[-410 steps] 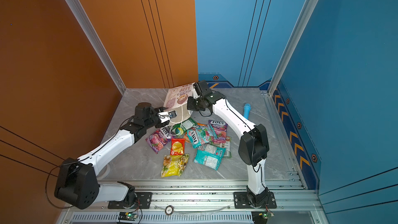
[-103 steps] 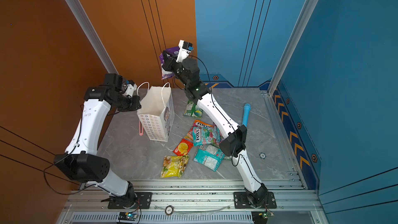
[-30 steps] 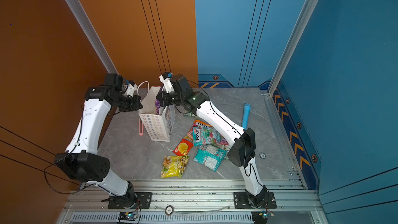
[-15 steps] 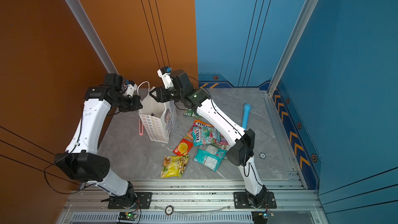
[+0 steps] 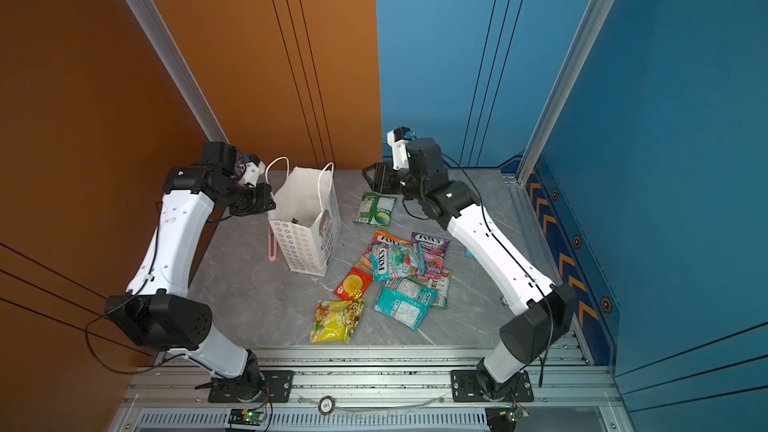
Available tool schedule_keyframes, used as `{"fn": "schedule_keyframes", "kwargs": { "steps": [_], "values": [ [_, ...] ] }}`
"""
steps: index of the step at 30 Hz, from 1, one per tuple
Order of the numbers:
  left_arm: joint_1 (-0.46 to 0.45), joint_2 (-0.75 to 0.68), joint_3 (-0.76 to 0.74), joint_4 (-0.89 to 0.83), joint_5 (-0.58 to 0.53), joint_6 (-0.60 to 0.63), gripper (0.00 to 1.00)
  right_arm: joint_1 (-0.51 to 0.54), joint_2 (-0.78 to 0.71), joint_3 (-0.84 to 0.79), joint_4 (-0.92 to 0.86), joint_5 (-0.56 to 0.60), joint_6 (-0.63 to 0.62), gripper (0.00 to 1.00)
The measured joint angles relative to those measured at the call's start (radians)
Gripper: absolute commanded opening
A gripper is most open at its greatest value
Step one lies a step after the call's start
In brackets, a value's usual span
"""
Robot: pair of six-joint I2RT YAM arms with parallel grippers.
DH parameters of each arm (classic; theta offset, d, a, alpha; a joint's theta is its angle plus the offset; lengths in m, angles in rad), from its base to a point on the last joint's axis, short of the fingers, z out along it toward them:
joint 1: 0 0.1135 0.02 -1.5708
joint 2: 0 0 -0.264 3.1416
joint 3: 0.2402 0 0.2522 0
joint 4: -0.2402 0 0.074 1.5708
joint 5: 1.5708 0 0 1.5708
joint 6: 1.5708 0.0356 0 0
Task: Place the snacks into the paper bag
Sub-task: 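Move the right gripper back down to the snack pile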
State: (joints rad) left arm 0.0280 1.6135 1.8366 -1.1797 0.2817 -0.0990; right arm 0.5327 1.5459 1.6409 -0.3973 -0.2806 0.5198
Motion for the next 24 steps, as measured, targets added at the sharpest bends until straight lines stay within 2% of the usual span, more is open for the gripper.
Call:
{"fn": "schedule_keyframes", "kwargs": {
  "steps": [7,11,24],
  "values": [
    [0.005,0.0,0.0,0.0,0.0,0.0,0.0,-0.017,-0.111,-0.327,-0.021,0.059,0.093,0.54],
    [0.005,0.0,0.0,0.0,0.0,0.0,0.0,-0.066,-0.13,-0.48,-0.031,0.057,0.153,0.53],
    [0.01,0.0,-0.004,0.0,-0.001,0.0,0.0,-0.215,-0.13,-0.692,-0.013,0.026,0.177,0.45]
  ]
}}
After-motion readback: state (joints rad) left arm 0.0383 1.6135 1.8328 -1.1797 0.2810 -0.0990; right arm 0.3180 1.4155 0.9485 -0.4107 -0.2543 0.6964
